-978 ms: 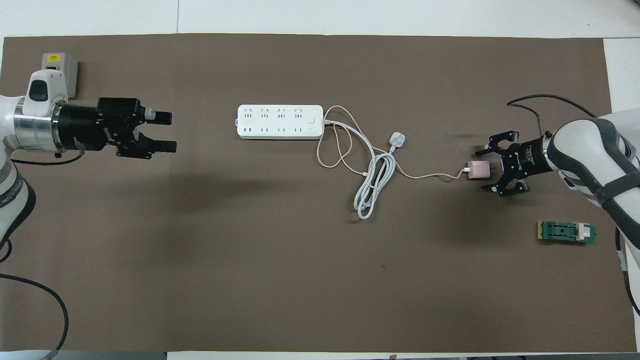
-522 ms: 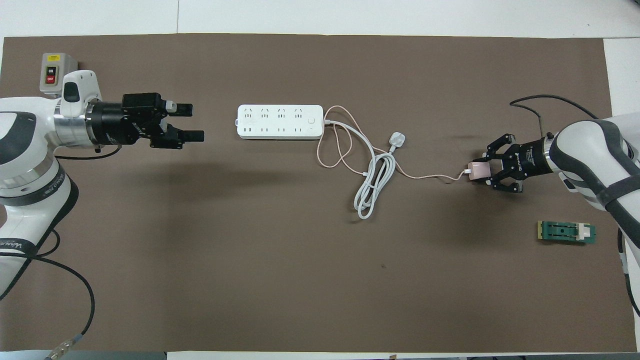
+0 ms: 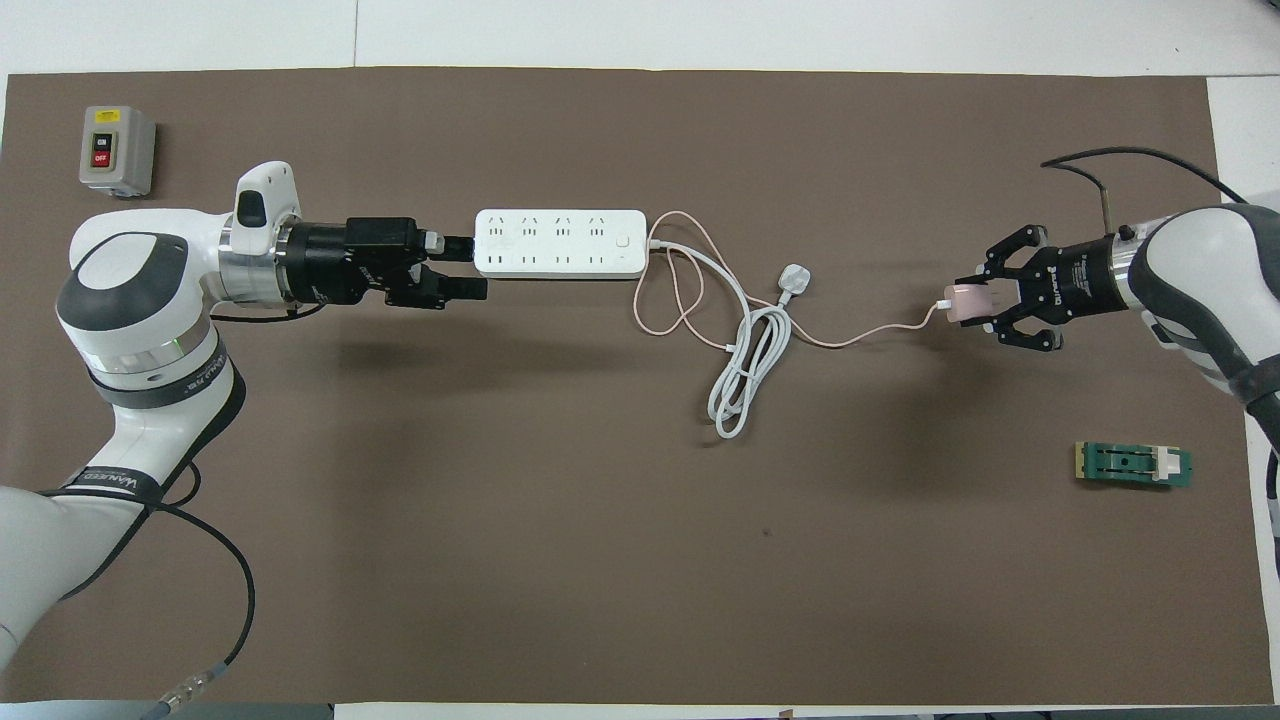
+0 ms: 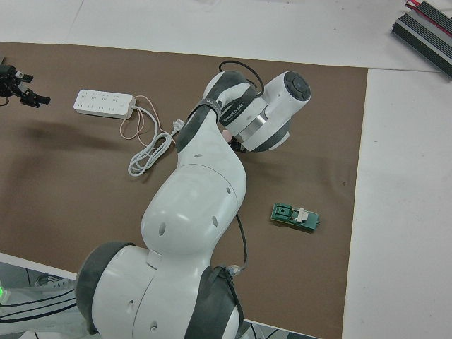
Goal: Plug charger into power strip
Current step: 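Lift the pink charger with the right gripper toward the power strip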
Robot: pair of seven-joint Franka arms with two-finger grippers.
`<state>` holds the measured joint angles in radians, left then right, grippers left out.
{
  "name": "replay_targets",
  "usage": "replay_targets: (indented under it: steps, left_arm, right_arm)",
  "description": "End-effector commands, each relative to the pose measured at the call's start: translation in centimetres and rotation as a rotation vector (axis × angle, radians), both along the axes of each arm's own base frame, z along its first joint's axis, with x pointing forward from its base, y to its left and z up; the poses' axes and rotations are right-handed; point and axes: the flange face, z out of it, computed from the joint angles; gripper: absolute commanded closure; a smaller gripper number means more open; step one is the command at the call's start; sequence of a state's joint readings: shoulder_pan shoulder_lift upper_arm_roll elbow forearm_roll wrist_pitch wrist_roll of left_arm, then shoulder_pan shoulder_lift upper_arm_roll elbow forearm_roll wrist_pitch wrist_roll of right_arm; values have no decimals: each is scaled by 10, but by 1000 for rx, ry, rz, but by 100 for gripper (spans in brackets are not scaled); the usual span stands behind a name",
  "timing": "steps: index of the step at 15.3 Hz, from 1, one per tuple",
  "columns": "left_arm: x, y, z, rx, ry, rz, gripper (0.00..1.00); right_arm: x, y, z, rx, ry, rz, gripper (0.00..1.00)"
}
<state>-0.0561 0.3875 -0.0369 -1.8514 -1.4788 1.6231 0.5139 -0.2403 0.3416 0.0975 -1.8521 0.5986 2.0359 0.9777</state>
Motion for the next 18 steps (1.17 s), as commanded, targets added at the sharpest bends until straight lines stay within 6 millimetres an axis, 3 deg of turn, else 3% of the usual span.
replay_targets:
  steps: [1, 4, 8, 11, 15, 18]
  left_arm:
    - [3, -8, -5, 25, -22, 69, 0]
    - [-3, -40, -6, -10, -11, 57, 0]
    - [-7, -60, -6, -15, -8, 54, 0]
    - [-15, -82, -4, -31, -5, 35, 0]
    - [-21, -102, -10, -42, -27, 73, 0]
    - [-24, -104, -19, -30, -38, 112, 0]
  right_arm:
    - [20, 57, 39, 7, -41, 56, 85]
    - [26, 109, 59, 19, -29, 101, 95]
    - [28, 182, 85, 30, 3, 64, 96]
    - [20, 241, 89, 28, -2, 79, 95]
    - [13, 282, 96, 72, 7, 47, 95]
    - [9, 308, 106, 90, 6, 45, 94]
